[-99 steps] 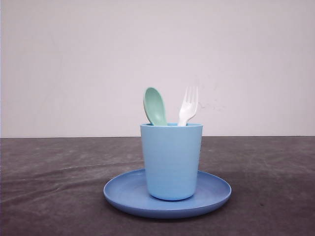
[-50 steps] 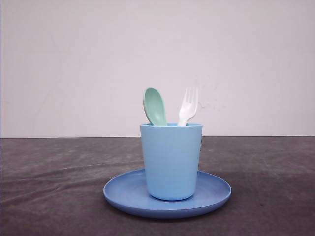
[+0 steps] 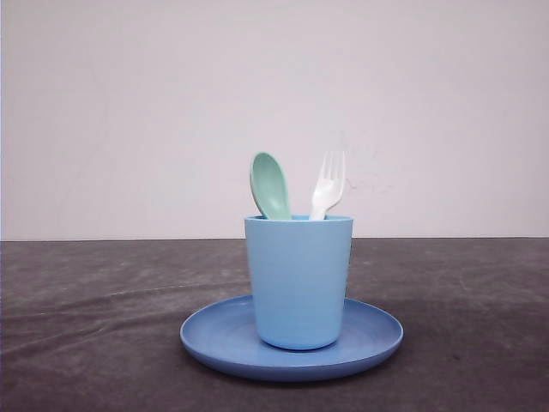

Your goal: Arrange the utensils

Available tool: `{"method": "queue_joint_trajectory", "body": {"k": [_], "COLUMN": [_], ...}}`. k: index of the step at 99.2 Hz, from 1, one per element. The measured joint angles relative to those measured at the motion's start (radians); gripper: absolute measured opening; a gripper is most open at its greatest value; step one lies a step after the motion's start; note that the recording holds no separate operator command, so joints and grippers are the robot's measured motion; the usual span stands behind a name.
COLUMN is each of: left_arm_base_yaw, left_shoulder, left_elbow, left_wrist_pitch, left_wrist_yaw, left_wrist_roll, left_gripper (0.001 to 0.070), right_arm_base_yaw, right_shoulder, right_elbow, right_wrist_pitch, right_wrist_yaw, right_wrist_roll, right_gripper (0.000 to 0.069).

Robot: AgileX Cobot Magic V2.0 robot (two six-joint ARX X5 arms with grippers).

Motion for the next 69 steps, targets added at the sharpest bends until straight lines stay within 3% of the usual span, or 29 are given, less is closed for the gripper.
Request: {"method": "queue_joint_trajectory", "body": {"k": [58,69], "left_arm_base_yaw": [0.0,0.0], "left_shoulder": [0.0,0.0], "left_elbow": [0.0,0.0], "left_wrist_pitch": [0.0,0.0], "left_wrist_yaw": [0.0,0.0], "left_wrist_roll": [0.0,0.0], "left_gripper": [0.0018,0.0018], "right_arm_base_yaw": [0.0,-0.01], "right_shoulder": [0.0,-0.007], "right_elbow": [0.0,0.0], "right_wrist_pitch": [0.0,0.016], "right_wrist_yaw": [0.001,0.037], "right_wrist_roll": [-0.002,-0.023], "right_gripper": [0.0005,0.0005]}}
